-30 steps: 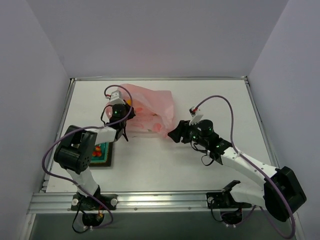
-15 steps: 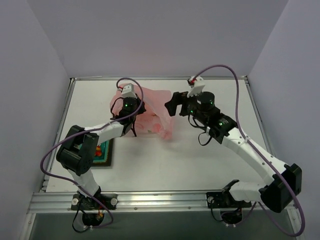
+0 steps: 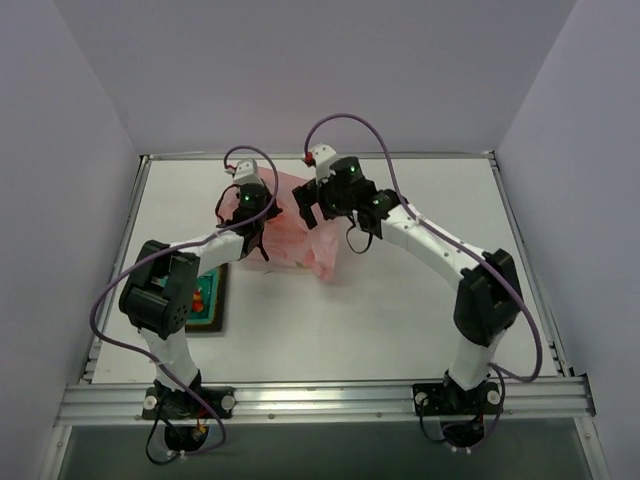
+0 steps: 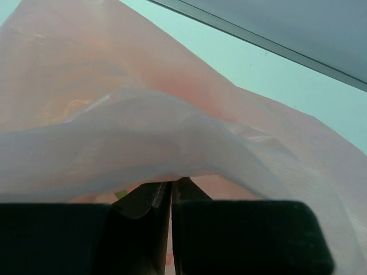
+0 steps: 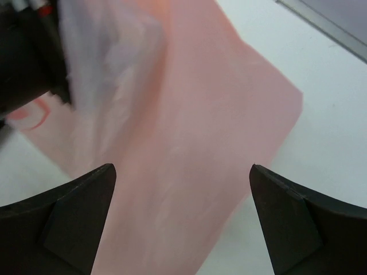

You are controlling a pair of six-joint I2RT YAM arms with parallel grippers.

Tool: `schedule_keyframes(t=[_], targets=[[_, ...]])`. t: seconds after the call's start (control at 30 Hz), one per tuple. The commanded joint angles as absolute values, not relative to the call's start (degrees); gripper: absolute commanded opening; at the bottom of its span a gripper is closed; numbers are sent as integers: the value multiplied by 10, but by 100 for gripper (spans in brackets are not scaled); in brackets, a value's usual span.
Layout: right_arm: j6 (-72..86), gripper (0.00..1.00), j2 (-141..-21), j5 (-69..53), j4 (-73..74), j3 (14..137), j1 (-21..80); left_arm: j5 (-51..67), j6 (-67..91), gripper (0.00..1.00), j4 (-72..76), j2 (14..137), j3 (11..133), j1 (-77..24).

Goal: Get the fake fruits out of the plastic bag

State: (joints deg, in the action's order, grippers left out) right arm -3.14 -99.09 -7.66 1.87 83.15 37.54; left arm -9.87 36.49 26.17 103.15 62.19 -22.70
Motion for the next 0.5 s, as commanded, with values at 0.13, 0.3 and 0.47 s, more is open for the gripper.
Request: schedule_keyframes(t=[0.13, 0.3, 0.47], targets=[[-44, 99, -1190, -3, 6, 1014, 333, -69, 364, 2, 279, 1054, 650, -221], [31, 91, -1304, -120, -29, 1110, 287, -67, 367, 2, 280, 1070, 646, -218], [95, 35, -1291, -175, -96, 1040, 278, -68, 367, 2, 290, 1054, 625, -210]])
